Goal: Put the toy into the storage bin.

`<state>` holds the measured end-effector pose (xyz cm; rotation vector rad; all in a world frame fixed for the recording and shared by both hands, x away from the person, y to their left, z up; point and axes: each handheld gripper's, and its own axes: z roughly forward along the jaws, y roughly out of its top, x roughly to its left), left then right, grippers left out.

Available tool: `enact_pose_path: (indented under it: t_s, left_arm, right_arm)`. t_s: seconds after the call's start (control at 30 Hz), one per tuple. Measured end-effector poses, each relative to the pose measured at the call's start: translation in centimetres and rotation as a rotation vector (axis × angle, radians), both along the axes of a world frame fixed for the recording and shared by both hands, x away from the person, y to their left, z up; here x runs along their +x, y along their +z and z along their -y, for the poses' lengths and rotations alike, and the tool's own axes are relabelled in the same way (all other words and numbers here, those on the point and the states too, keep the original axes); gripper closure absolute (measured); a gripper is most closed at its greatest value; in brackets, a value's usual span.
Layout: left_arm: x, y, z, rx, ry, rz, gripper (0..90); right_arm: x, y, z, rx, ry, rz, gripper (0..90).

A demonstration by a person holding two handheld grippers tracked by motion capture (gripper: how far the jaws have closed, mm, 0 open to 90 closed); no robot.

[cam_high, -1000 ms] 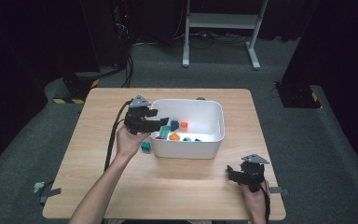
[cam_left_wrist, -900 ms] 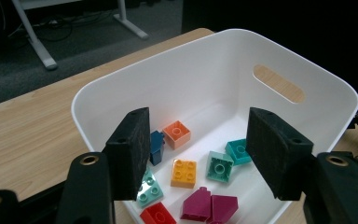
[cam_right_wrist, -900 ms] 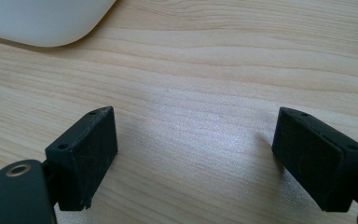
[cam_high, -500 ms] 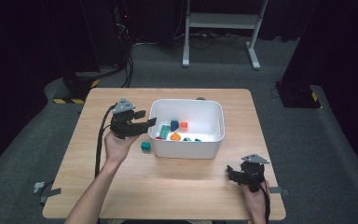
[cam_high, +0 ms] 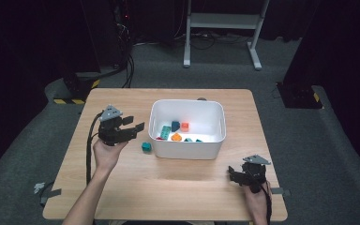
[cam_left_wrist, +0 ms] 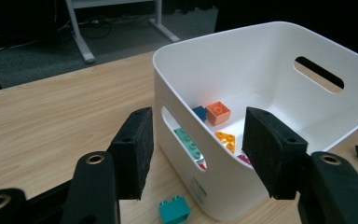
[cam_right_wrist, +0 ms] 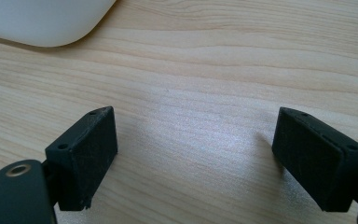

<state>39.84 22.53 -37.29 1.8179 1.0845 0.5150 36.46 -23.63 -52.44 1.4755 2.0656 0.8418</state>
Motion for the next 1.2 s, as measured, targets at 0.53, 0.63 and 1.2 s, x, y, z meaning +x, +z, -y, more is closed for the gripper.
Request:
enact_pose_path:
  t_s: [0.53, 0.63, 1.2]
  left_arm:
    - [-1.0, -3.4, -0.9, 0.062, 0.061, -0.036, 43.1]
    - [-1.1, -4.1, -1.0, 0.085, 0.078, -0.042, 42.7]
    - [-0.4, -9.1, -0.4, 0.104, 0.095, -0.125, 41.9]
  right_arm:
    - [0.0, 0.0, 0.0, 0.000, 0.000, 0.000, 13.8]
    - [0.0, 0.0, 0.0, 0.000, 0.000, 0.000, 13.8]
    - [0.0, 0.0, 0.0, 0.000, 0.000, 0.000, 13.8]
